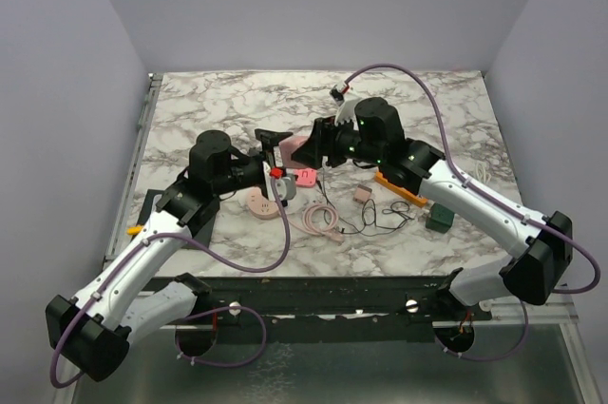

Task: Insert the plug

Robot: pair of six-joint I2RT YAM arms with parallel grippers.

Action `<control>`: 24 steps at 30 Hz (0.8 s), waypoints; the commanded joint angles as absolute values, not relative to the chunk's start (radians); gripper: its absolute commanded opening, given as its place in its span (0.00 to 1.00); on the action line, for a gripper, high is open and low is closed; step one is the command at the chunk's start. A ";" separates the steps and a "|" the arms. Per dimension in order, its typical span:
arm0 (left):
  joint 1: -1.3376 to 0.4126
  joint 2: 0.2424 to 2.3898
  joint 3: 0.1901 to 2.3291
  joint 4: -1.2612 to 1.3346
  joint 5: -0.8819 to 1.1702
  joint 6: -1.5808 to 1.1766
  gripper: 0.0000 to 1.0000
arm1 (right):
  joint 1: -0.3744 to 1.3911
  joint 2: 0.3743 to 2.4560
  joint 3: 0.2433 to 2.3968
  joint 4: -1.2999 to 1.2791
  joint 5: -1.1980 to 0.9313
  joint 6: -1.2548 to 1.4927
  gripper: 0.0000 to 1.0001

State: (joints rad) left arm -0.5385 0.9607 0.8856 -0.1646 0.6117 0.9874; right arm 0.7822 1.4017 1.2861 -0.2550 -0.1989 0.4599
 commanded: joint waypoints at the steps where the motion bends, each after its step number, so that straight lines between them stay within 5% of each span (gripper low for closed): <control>1: -0.545 0.968 0.865 -0.159 0.606 0.978 0.99 | 0.798 1.418 1.288 -0.195 -0.161 0.494 0.01; 5: -0.547 0.993 0.877 -0.159 0.562 0.982 0.95 | 0.812 1.419 1.290 -0.198 -0.151 0.494 0.01; 7: -0.546 1.016 0.895 -0.159 0.528 0.974 0.76 | 0.817 1.420 1.294 -0.204 -0.150 0.494 0.01; 10: -0.547 1.048 0.921 -0.160 0.494 0.912 0.30 | 0.826 1.427 1.305 -0.210 -0.146 0.495 0.06; 14: -0.548 1.048 0.914 -0.157 0.501 0.916 0.01 | 0.835 1.452 1.332 -0.242 -0.127 0.499 0.32; 18: -0.548 1.044 0.924 -0.147 0.500 0.861 0.00 | 0.836 1.458 1.318 -0.238 -0.101 0.518 0.64; 24: -0.548 1.028 0.913 -0.136 0.526 0.832 0.00 | 0.836 1.471 1.324 -0.249 -0.097 0.532 0.74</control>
